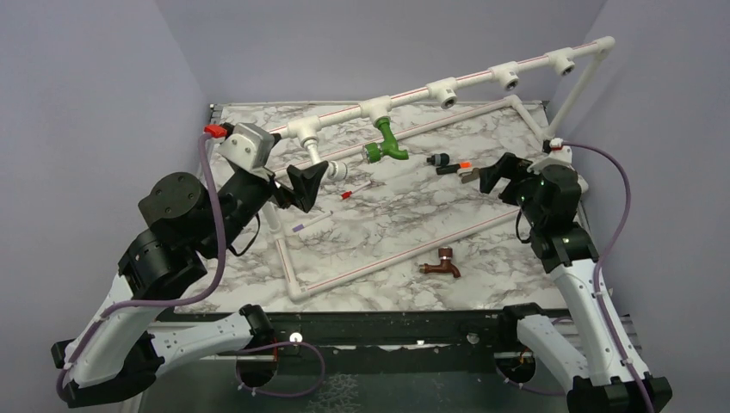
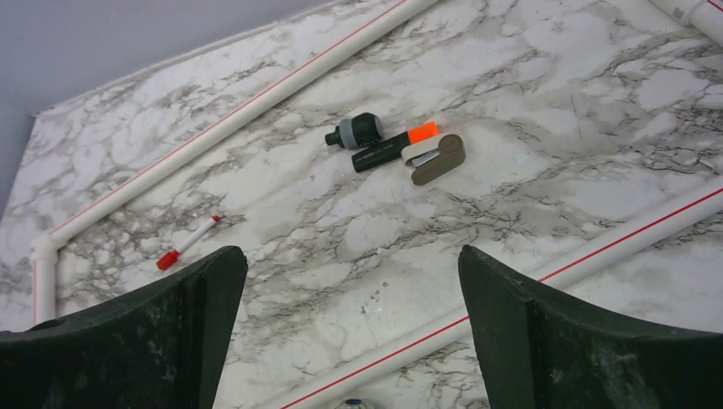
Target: Install the water faucets
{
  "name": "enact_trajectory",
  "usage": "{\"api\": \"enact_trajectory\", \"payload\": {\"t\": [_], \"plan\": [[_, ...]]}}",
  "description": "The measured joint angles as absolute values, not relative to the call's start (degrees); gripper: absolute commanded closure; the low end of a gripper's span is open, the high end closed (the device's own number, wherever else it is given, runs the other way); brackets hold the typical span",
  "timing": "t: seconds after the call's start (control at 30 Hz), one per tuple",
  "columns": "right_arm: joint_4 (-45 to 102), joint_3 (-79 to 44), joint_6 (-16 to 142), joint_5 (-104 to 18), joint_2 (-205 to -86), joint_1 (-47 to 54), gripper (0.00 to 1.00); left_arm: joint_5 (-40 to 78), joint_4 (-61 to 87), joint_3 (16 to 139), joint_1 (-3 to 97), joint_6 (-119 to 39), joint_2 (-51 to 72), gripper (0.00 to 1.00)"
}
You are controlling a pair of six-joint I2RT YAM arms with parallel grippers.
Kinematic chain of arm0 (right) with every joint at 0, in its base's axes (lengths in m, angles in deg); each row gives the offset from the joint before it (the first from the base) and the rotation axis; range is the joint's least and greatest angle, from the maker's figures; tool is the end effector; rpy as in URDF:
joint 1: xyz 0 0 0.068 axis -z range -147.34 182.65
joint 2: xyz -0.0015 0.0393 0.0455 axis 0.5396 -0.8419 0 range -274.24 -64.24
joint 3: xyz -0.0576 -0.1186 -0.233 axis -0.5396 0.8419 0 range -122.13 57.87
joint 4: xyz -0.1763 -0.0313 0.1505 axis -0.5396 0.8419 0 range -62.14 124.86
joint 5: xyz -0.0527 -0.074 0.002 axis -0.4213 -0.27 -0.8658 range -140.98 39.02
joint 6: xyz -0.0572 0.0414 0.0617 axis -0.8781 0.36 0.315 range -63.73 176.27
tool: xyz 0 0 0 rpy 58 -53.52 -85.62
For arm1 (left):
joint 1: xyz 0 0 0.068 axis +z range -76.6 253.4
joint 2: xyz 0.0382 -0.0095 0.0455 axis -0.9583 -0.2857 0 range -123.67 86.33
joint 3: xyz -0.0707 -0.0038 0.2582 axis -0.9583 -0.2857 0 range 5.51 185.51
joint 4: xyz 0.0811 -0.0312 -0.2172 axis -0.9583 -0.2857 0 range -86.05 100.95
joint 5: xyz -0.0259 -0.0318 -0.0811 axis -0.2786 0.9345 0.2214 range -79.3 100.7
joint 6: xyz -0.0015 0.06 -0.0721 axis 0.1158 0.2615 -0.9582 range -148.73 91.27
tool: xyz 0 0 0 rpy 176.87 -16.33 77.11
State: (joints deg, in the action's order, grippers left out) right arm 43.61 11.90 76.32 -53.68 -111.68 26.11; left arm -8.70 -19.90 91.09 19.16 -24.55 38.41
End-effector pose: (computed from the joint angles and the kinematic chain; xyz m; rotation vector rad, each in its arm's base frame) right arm 0.2122 0.0204 0.3117 0.2532 1.8629 0.2757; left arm 0.1006 -0.0917 0.5028 0.4636 1.4010 -0.4661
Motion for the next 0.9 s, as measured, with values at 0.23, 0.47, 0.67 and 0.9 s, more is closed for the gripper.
{"api": "enact_trajectory", "payload": {"t": [0.23,0.47,0.67,0.9], "plan": [[51.1,6.6,78.9,-52.7,-110.5,26.1,0.00,-8.9,-24.9,92.3,19.2,-27.8,36.7,0.01],[54.6,4.8,77.5,-42.7,-113.6,26.1,0.04,-8.9,-30.7,93.6,19.2,-34.6,35.3,0.01],[54.5,3.5,76.5,-33.6,-116.5,25.8,0.09,-10.0,-34.6,92.7,19.2,-41.5,34.4,0.01],[54.5,-1.6,76.8,-32.6,-122.8,16.8,0.13,-13.9,-37.4,90.8,19.2,-46.5,33.8,0.01]]}}
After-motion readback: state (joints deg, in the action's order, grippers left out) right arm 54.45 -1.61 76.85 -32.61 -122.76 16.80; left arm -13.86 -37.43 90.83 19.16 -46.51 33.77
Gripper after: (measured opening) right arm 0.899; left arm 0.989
